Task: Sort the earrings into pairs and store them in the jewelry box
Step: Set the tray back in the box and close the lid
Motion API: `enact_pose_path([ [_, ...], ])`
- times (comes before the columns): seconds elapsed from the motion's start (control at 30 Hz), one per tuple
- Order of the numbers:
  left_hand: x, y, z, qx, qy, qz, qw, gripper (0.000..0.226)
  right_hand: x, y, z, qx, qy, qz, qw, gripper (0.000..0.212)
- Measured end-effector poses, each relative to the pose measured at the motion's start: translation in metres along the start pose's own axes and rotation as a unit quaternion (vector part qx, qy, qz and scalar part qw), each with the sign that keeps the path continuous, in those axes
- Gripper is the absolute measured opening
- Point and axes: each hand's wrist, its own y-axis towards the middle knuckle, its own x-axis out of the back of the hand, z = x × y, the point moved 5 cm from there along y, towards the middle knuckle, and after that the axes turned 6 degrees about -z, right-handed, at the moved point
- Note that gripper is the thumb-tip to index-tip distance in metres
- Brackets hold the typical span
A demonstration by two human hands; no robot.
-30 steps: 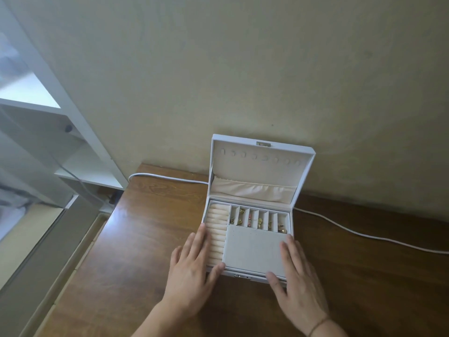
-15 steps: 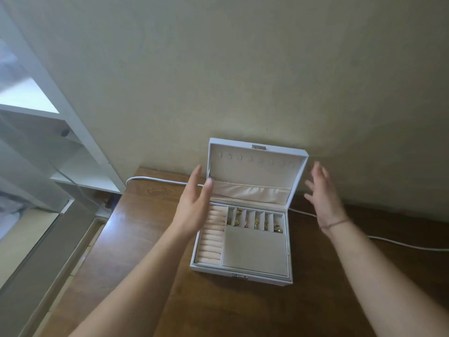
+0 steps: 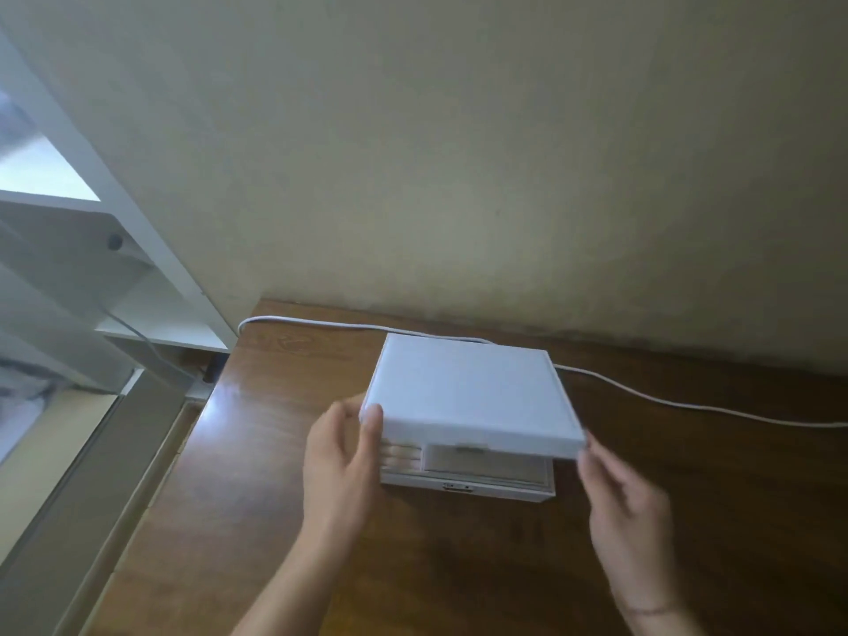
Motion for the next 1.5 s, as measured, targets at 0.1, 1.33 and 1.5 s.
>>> enact_pose_path([
  [0.1,-0.002,-0.022,0.038,0.009,0.090,0.006,0.996,0.053,-0.008,-0.020,-0.046,-0.043,-0.069,0.021,0.996,0.037],
  [1.33,0.032,0.007,0.092,0.086,-0.028,-0.064,0.994,0.082,-0.110,-0.021,-0.022,0.004,-0.161,0.139,0.977,0.072],
  [1.5,0.076,0.052,0.094,0.087,-0.018,-0.090,0.992,0.094,-0.173,-0.022,0.020,0.062,-0.232,0.241,0.940,0.082],
])
